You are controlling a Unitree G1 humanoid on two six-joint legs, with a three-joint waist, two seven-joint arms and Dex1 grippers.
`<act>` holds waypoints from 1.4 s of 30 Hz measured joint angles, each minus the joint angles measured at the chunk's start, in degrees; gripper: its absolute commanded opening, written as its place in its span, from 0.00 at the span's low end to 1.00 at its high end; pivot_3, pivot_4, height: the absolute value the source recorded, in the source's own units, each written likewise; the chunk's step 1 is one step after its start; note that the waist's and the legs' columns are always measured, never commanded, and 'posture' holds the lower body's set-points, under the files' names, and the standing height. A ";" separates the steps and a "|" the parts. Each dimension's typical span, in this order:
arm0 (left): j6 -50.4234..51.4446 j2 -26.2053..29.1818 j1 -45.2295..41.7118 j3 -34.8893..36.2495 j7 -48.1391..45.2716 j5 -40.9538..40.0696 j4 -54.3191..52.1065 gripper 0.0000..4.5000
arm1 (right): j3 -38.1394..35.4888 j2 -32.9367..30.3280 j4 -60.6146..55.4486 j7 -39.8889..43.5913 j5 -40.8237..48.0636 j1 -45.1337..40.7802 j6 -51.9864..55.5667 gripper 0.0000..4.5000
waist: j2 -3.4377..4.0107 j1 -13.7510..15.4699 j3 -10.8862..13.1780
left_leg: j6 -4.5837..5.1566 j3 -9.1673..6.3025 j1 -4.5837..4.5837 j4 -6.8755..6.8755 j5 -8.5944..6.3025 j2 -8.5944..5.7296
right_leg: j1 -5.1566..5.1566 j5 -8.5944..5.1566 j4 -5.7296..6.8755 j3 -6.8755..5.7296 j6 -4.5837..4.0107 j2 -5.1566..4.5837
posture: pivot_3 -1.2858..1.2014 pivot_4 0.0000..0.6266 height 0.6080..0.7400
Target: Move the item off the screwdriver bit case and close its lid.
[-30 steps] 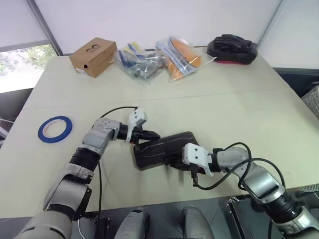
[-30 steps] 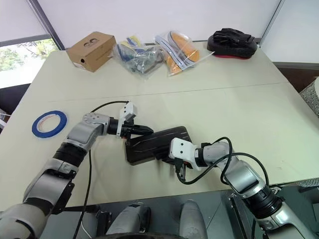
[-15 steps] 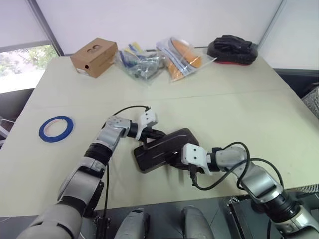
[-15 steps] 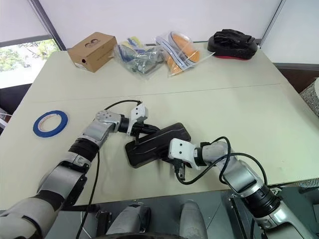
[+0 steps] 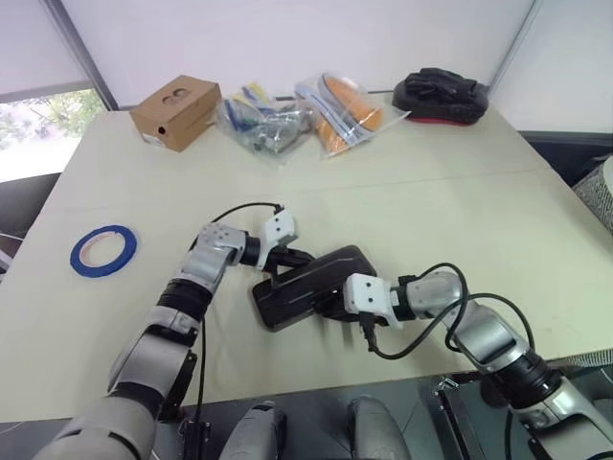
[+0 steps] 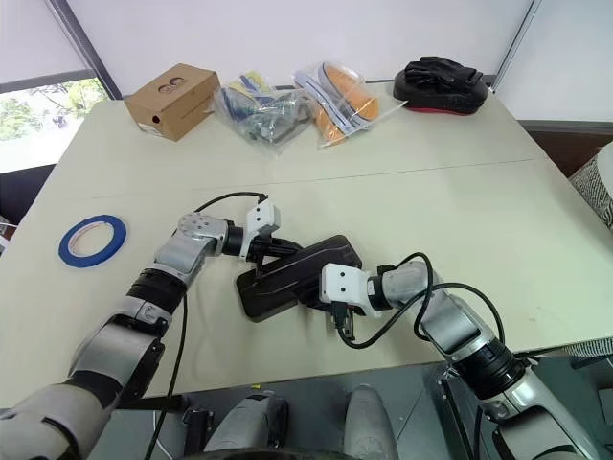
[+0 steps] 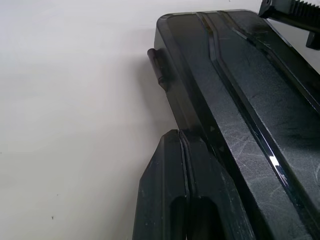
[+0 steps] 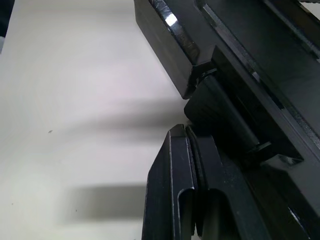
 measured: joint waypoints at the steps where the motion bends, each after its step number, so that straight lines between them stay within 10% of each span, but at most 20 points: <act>1: 0.41 0.25 0.30 0.08 0.01 0.03 -0.59 0.00 | 0.27 0.29 0.68 0.24 0.00 -0.48 -0.29 0.01 | 0.00 -0.10 0.00 | 0.00 0.01 0.01 0.00 0.00 0.01 | 0.00 0.00 0.00 0.00 0.00 0.01 | 0.52 0.24 1.00; 29: 3.06 2.69 3.90 2.50 0.49 3.17 -7.32 0.00 | 1.50 6.07 5.15 -0.10 -4.77 -3.53 -2.29 0.01 | -0.21 -0.10 -0.20 | 0.26 -0.01 0.58 -0.19 -0.18 0.23 | 0.35 0.01 -0.02 0.07 -0.04 0.29 | 0.52 0.24 1.00; 42: 2.12 -1.82 2.26 5.22 2.84 1.11 -2.54 0.00 | -4.14 -1.89 -5.69 0.33 -0.54 -1.65 9.03 0.01 | -0.21 1.89 -0.12 | 0.01 -0.09 -0.24 0.13 -0.08 -0.05 | -0.05 0.02 -0.26 -0.01 -0.01 -0.02 | 0.52 0.24 1.00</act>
